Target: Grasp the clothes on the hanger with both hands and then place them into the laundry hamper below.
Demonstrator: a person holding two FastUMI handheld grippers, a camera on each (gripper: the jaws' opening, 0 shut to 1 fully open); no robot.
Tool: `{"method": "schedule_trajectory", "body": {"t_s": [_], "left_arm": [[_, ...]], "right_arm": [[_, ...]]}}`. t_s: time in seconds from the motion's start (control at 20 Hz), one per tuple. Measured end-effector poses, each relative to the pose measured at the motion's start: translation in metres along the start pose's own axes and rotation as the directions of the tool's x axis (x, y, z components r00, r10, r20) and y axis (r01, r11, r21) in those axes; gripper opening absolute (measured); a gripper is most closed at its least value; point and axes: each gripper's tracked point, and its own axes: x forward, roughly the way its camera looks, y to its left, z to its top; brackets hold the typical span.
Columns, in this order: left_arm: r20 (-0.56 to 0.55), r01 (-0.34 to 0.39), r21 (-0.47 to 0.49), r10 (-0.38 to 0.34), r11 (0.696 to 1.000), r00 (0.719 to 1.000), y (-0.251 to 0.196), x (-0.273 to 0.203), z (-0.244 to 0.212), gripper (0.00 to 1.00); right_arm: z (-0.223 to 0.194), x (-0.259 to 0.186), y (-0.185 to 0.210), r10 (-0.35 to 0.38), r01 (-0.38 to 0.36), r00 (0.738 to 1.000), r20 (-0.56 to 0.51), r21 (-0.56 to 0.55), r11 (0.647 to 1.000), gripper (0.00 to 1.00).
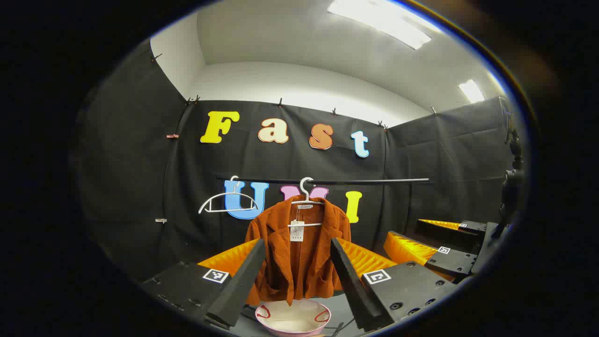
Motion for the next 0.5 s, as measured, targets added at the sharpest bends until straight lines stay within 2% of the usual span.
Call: {"method": "schedule_trajectory", "body": {"t_s": [0.05, 0.5], "left_arm": [[-0.001, 0.000, 0.000, 0.000, 1.000, 1.000, 0.0004, 0.0001, 0.0004, 0.89], [-0.012, 0.018, -0.011, -0.018, 1.000, 1.000, 0.0031, 0.0022, -0.0014, 0.89]], "right_arm": [[-0.0008, -0.0005, 0.0006, 0.000, 0.000, 1.000, -0.001, 0.000, 1.000, 0.97], [-0.0074, 0.0050, -0.0013, -0.015, 0.015, 0.999, -0.033, -0.009, 1.000, 0.97]]}}
